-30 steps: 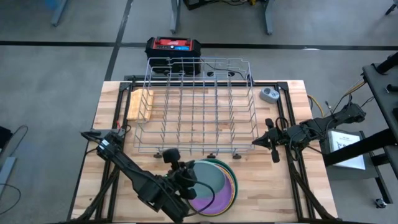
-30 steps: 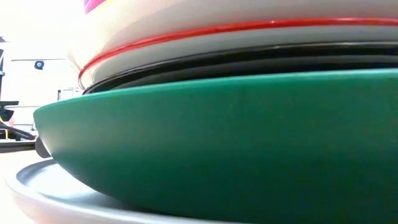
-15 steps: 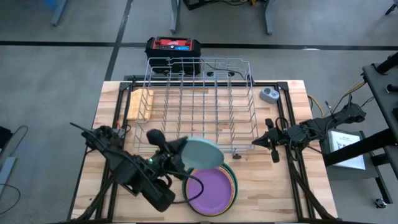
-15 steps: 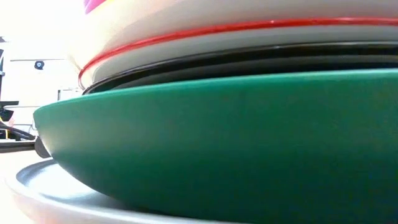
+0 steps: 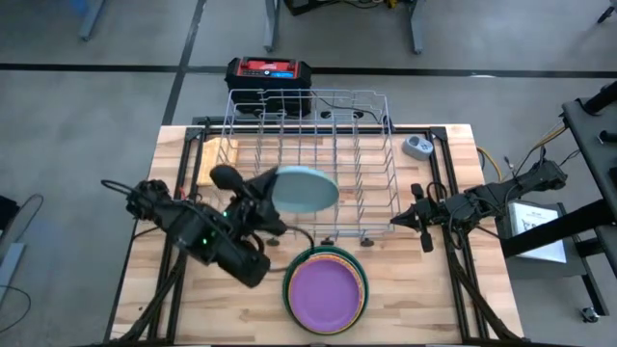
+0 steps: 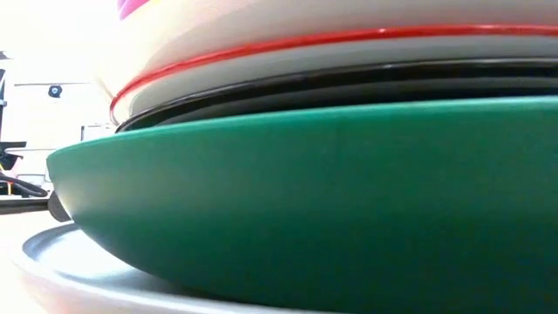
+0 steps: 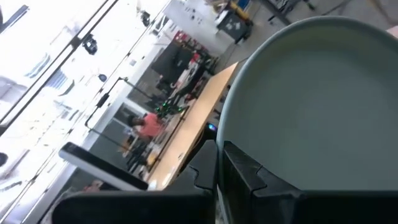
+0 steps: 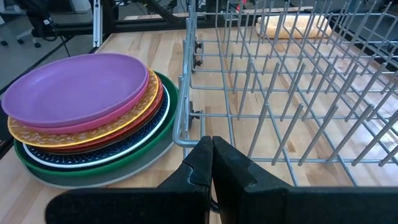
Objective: Sort dishes
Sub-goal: Put the blue plate into the dishwasher rack
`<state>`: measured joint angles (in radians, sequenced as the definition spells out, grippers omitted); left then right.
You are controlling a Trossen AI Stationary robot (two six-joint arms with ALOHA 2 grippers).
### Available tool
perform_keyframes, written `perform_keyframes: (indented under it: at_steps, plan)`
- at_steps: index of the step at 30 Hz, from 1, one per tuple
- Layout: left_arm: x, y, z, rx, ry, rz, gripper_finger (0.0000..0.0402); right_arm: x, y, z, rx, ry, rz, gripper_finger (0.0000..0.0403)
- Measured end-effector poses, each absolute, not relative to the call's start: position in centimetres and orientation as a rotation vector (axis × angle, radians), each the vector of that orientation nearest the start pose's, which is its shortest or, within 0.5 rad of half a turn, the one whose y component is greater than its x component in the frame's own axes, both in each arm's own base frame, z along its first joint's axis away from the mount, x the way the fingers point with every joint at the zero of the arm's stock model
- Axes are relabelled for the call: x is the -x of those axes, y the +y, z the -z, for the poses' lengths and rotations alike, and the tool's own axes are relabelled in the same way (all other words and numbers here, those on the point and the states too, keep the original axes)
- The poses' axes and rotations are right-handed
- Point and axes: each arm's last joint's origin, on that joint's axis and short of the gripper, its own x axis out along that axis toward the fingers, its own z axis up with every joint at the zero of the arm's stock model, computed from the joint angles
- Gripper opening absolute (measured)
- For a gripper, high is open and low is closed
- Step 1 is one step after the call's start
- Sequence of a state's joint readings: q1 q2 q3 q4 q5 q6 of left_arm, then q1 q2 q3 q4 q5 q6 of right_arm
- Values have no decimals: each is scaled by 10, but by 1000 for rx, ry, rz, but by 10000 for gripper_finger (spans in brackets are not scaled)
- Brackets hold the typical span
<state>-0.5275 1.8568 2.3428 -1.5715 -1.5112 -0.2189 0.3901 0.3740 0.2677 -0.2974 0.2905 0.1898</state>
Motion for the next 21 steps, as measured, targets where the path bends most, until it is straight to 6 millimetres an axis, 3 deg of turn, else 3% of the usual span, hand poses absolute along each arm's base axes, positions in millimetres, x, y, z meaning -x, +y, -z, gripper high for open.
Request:
perform_keyframes:
  at_steps: [21]
  plan:
    - [-258,-23,-495,-571,564,-1198,2,-107,35,-195,-50,382,-63,0]
